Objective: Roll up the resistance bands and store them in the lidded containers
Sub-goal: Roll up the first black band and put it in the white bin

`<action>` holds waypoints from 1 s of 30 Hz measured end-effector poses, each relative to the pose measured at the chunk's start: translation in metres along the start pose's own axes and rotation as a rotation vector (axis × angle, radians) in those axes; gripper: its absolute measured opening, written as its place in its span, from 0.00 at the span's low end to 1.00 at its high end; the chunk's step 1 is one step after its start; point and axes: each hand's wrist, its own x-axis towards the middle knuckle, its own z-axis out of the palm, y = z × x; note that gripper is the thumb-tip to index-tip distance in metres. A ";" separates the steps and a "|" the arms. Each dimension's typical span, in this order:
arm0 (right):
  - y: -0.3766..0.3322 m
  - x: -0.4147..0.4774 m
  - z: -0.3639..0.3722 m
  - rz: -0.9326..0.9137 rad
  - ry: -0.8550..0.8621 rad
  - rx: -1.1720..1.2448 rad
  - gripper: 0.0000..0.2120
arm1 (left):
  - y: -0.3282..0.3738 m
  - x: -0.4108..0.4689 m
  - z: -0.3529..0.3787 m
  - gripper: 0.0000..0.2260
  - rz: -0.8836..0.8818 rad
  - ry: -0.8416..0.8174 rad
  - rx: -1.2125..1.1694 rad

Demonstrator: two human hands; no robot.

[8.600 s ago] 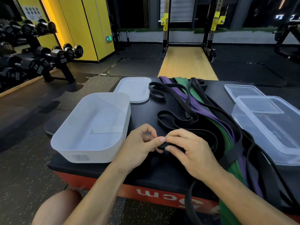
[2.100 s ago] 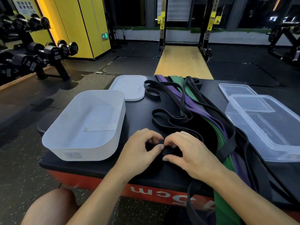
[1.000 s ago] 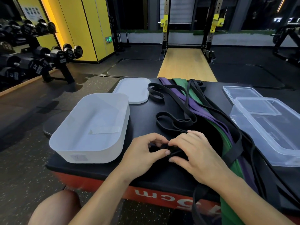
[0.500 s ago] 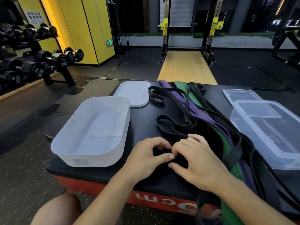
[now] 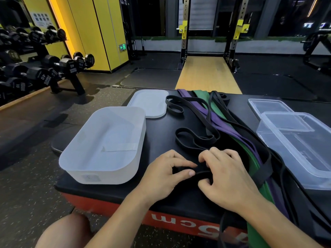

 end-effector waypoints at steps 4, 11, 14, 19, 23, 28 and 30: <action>0.002 -0.003 0.000 -0.059 0.157 0.060 0.13 | 0.000 0.000 0.002 0.09 0.000 0.014 -0.008; 0.001 -0.003 0.004 -0.142 0.104 -0.015 0.09 | -0.002 -0.001 0.004 0.10 0.002 0.080 -0.032; 0.001 -0.003 0.003 -0.144 0.069 -0.006 0.07 | -0.001 -0.001 0.004 0.10 0.012 0.090 -0.046; 0.001 -0.003 0.003 -0.159 0.018 -0.031 0.07 | -0.001 -0.001 0.002 0.09 0.039 0.064 -0.032; -0.002 -0.002 0.003 -0.155 -0.006 -0.044 0.07 | -0.001 -0.001 0.002 0.13 -0.006 0.056 -0.060; 0.004 0.001 0.003 -0.113 -0.029 0.073 0.15 | -0.001 0.000 0.000 0.16 -0.027 0.011 -0.102; 0.005 0.001 0.003 -0.097 -0.034 0.124 0.17 | 0.001 0.000 -0.001 0.17 -0.030 -0.001 -0.106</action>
